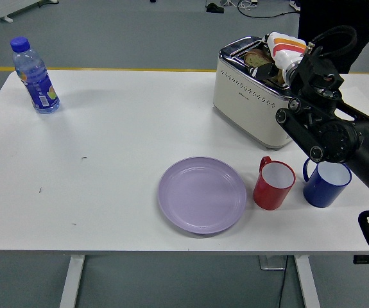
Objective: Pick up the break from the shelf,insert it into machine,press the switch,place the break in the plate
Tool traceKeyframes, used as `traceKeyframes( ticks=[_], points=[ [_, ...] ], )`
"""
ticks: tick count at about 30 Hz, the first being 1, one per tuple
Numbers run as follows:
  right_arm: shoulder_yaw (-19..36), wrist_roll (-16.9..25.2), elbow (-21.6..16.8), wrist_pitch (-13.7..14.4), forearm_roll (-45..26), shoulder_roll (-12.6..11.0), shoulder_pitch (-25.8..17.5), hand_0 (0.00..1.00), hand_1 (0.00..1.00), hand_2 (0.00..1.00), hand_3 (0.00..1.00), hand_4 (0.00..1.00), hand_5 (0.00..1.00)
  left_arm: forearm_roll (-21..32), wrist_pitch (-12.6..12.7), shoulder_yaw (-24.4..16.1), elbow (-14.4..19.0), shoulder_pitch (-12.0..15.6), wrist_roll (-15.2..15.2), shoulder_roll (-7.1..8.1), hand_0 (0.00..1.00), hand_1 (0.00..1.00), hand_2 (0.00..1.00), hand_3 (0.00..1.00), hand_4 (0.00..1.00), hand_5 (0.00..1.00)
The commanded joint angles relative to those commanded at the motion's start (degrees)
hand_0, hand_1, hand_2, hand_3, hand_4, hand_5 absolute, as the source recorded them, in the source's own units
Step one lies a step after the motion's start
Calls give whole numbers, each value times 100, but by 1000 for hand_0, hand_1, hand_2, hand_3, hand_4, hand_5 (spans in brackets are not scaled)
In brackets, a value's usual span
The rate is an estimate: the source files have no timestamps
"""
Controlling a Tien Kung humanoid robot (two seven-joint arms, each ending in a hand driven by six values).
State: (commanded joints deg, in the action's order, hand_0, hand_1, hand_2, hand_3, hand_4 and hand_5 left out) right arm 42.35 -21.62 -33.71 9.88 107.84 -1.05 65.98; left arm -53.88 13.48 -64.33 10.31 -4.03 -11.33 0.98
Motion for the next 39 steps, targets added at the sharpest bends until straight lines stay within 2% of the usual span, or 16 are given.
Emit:
traceKeyframes(
  ticks=[1,6,7,12,13,18,19,24,25,28,39],
  points=[
    [-7,2,17,24,8,10,6,230,337,402,534,718,264,7,3,6,0,-2,2,1,695,570,715,678,516,952],
    [-39,-5,104,80,84,54,28,230,337,402,534,718,264,1,9,8,0,-7,0,4,695,570,715,678,516,952],
    [-41,-4,113,95,95,57,29,183,303,394,497,654,190,5,10,11,0,-6,1,4,695,568,715,677,517,954],
    [-53,6,173,138,165,77,42,183,303,394,497,654,190,-12,19,-4,0,0,2,4,695,568,715,677,517,954],
    [-54,6,176,139,168,78,43,163,297,397,492,605,126,-13,19,-5,0,0,2,4,695,568,715,677,517,953],
    [-63,22,261,199,225,100,40,163,297,397,492,605,126,-35,22,-13,0,8,-3,3,695,568,715,677,517,953],
    [-63,22,264,203,229,100,40,128,294,392,481,551,60,-36,22,-14,0,8,-4,3,695,566,715,678,517,953],
    [-48,68,274,311,341,78,33,128,294,392,481,551,60,-45,23,-22,0,28,-4,1,695,566,715,678,517,953],
    [-42,79,265,336,369,72,34,136,287,384,471,551,16,-50,24,-28,0,30,-4,0,695,566,714,679,517,953],
    [-36,102,236,373,408,54,37,136,287,384,471,551,16,-44,22,-20,0,35,-2,3,695,566,714,679,517,953],
    [25,152,-71,570,533,-145,27,127,274,373,467,540,2,-30,24,-23,0,48,7,13,695,564,712,679,517,952]
  ],
)
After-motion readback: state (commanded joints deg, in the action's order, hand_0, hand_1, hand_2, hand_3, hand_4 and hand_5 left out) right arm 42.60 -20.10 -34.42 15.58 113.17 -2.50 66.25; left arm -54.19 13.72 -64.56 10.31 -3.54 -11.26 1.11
